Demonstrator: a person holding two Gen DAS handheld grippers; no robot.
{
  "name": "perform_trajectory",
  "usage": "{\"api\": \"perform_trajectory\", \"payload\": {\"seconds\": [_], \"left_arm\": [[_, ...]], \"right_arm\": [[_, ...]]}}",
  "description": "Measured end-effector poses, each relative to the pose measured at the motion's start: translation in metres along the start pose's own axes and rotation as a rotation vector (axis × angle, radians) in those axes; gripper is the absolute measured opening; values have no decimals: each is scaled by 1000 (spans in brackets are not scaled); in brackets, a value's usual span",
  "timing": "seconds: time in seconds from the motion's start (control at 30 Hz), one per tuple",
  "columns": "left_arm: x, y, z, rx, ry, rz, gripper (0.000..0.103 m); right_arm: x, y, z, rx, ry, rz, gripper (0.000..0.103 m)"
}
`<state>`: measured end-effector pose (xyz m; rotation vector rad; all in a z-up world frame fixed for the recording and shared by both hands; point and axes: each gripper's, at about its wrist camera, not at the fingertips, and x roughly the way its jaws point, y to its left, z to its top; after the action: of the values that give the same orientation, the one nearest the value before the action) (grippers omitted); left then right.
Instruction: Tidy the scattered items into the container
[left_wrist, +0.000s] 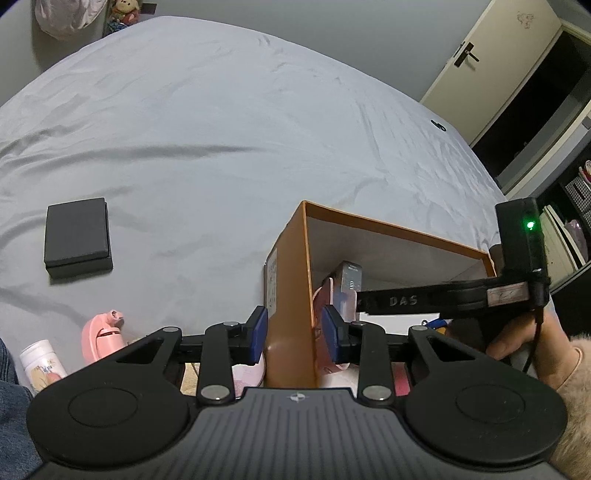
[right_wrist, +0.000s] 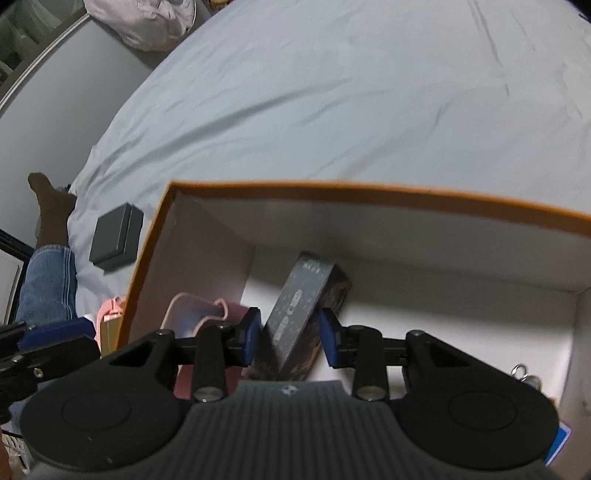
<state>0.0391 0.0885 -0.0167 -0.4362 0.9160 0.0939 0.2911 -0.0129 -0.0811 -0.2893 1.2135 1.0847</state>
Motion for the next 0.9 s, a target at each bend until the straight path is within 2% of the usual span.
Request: {"api": "perform_trajectory", "payload": {"seconds": [0.13, 0.23, 0.4, 0.43, 0.67, 0.9], "left_arm": [[0, 1, 0, -8, 6, 2, 37], [0, 2, 0, -13, 9, 3, 37], [-1, 3, 0, -14, 12, 6, 37], [-1, 3, 0, -15, 12, 6, 37], [-1, 4, -1, -24, 13, 7, 37], [-1, 5, -2, -25, 13, 10, 37]], "right_arm": [[3, 3, -1, -2, 16, -11, 37], [4, 2, -1, 25, 44, 28, 32], [6, -1, -3, 111, 89, 115, 30], [6, 0, -3, 120, 91, 111, 30], [0, 5, -6, 90, 108, 98, 31], [-12, 9, -11, 52, 108, 125, 31]]}}
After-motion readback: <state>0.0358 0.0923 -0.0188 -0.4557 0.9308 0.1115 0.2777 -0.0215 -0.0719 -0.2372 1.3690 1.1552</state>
